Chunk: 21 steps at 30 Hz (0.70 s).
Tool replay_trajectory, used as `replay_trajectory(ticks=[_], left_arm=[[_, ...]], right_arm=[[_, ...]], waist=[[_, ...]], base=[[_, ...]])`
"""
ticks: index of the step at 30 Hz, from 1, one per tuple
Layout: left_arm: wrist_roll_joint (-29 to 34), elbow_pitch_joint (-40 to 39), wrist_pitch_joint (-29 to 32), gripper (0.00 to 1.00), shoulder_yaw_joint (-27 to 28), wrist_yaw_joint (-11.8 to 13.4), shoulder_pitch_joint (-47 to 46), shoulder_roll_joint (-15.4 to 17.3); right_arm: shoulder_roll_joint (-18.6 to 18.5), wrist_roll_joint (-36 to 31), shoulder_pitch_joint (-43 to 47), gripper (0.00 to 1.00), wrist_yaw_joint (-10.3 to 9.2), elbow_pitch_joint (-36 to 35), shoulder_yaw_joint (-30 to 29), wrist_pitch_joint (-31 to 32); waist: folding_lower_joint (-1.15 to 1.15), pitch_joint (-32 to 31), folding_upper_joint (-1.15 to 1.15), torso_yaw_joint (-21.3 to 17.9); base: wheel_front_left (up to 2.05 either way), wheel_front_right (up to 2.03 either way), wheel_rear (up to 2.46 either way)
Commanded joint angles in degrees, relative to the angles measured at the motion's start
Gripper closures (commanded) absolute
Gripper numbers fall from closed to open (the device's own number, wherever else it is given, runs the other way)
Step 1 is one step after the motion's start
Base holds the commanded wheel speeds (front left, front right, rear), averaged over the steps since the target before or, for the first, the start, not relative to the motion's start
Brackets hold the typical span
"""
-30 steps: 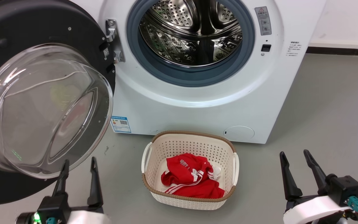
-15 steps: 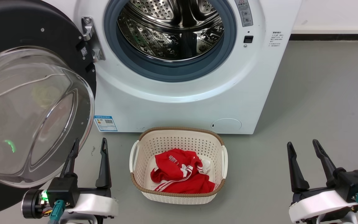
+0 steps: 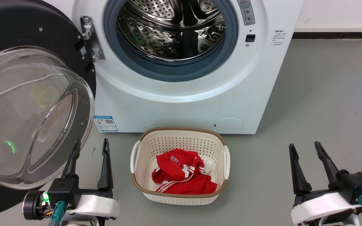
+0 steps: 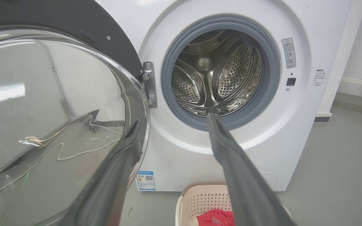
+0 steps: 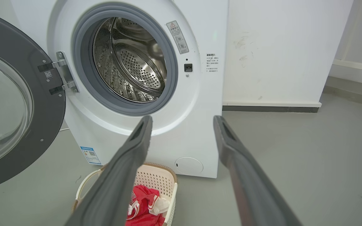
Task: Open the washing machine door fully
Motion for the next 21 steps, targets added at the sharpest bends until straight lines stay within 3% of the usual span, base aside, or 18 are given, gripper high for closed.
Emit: replay_trajectory(ticks=[1, 5, 6, 9, 21], left_arm=[[-0.20, 0.01, -0.12, 0.00, 0.14, 0.00, -0.66, -0.07], [0.10, -0.07, -0.11, 0.00, 0.06, -0.07, -0.67, -0.09], [0.01, 0.06, 0.01, 1.00, 0.00, -0.10, -0.01, -0.02], [0.01, 1.94, 0.23, 1.00, -0.15, -0.08, 1.01, -0.14], [-14.44, 3.81, 3.96, 1.00, 1.10, -1.17, -0.38, -0.14]], right_arm=[[0.09, 0.37, -0.76, 0.00, -0.02, 0.13, 0.04, -0.18], [0.09, 0.50, -0.84, 0.00, -0.02, 0.37, 0.11, -0.31], [0.00, 0.34, -0.10, 1.00, 0.00, 0.38, 0.13, -0.11], [0.00, 0.32, 1.01, 1.00, 0.01, 2.02, 0.22, 0.01], [-0.79, 15.11, -0.32, 1.00, 0.01, 3.48, 0.21, 1.81]], waist=[[0.00, 0.02, 0.00, 0.03], [0.00, 0.07, 0.00, 0.08], [0.00, 0.07, 0.00, 0.08], [0.00, 0.07, 0.00, 0.08], [0.00, -0.13, 0.00, -0.05]], base=[[0.00, 0.00, 0.00], [0.00, 0.00, 0.00], [0.00, 0.00, 0.00], [0.00, 0.00, 0.00], [0.00, 0.00, 0.00]])
